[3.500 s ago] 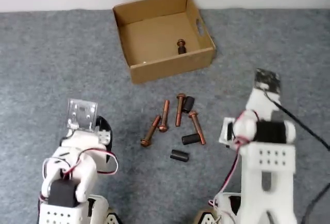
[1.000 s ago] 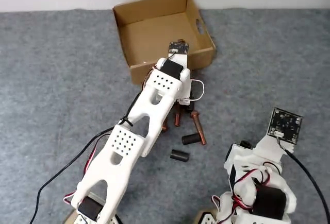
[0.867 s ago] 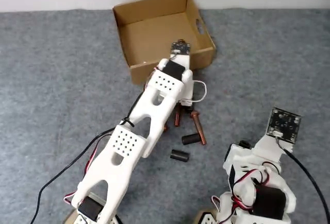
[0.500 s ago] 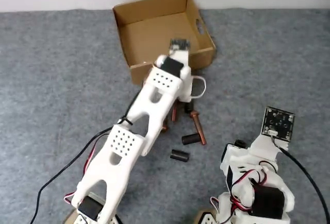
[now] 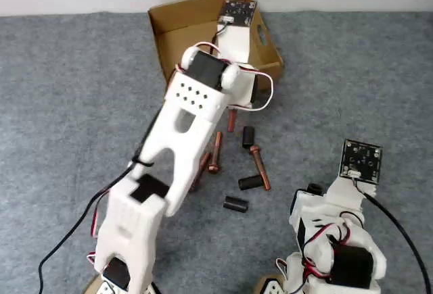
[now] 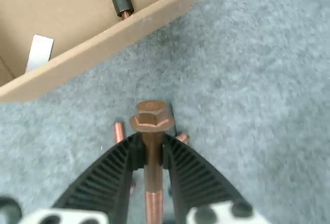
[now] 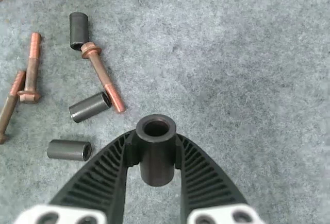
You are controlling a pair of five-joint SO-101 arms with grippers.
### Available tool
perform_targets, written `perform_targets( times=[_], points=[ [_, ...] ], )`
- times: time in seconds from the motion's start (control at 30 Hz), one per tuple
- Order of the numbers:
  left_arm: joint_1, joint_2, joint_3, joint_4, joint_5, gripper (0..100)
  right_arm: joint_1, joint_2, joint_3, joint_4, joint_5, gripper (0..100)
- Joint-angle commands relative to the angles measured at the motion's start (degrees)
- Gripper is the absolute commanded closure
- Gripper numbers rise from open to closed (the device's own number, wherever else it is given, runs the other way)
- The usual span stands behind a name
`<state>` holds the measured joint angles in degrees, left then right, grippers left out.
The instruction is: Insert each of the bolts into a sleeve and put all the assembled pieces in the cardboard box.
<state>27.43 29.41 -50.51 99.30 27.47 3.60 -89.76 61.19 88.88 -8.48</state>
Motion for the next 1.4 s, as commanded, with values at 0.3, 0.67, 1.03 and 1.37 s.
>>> perform_targets(
  times=[0.3,0.67,1.03,1.37],
  points=[
    [0.2,-37.9,35.2,-4.9,-0.9,100,-10.2,-13.3,3.2,-2.4,0.7,99.1],
    [-0.2,-72.4,72.9,-25.3,-6.2,100,-20.7,-13.5,4.0,-3.3,0.9,99.1],
    [-0.3,-105.9,104.5,-42.4,-8.6,100,-37.8,-13.7,8.4,-11.6,8.3,99.0],
    [-0.3,-129.1,115.6,-44.0,-5.6,100,-49.7,-13.3,11.9,-20.7,16.0,99.0]
  ],
)
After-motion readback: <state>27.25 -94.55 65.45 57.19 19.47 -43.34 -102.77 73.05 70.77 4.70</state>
